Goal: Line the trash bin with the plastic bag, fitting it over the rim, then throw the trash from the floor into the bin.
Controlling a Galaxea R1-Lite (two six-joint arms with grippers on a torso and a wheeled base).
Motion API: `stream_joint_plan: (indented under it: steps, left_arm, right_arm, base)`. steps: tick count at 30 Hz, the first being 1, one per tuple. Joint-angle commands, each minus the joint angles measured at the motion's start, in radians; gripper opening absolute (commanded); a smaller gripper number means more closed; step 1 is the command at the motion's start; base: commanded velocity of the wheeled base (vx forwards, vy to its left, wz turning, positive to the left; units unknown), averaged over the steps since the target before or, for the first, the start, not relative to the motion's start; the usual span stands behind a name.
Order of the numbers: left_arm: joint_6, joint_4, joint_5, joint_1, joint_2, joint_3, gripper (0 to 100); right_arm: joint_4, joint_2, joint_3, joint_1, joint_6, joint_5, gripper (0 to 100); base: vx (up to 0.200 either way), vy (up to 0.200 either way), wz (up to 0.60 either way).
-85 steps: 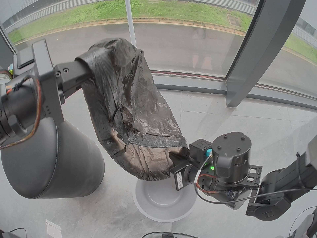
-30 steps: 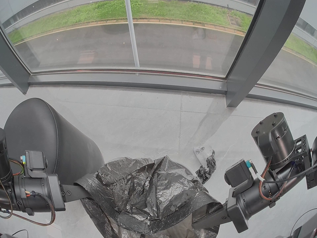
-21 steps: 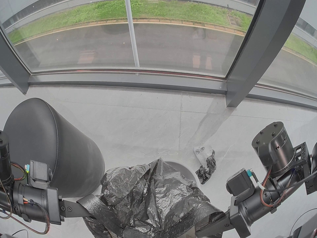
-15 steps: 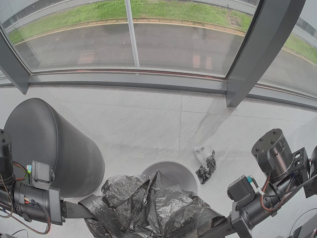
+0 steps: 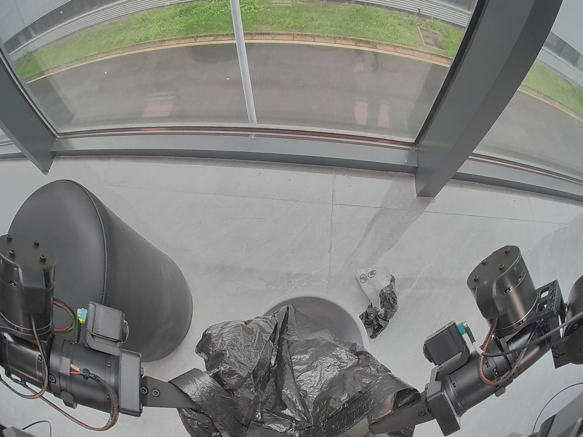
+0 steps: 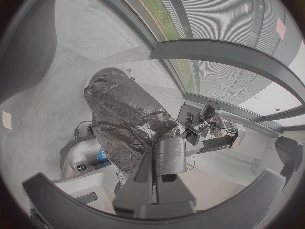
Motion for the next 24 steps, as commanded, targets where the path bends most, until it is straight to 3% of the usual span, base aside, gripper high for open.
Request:
stream_joint_plan:
  steps: [1,12,24]
  left_arm:
    - [0.002,-0.006,-0.003,-0.005,0.09,-0.014,0]
    - [0.009,-0.008,-0.003,-0.005,0.139,-0.014,0]
    - [0.009,-0.061,-0.003,-0.002,0.205,-0.004,0]
  right_arm:
    - [-0.028,0.009,0.041,-0.029,0.006,0.001,0]
    - [-0.065,0.055,0.066,-0.052,0.015,0.001,0]
    - [-0.225,0.163,0.104,-0.078,0.038,0.0,0]
  base:
    - [0.0,0.0,0.0]
    - [0.0,0.0,0.0]
    - [0.0,0.0,0.0]
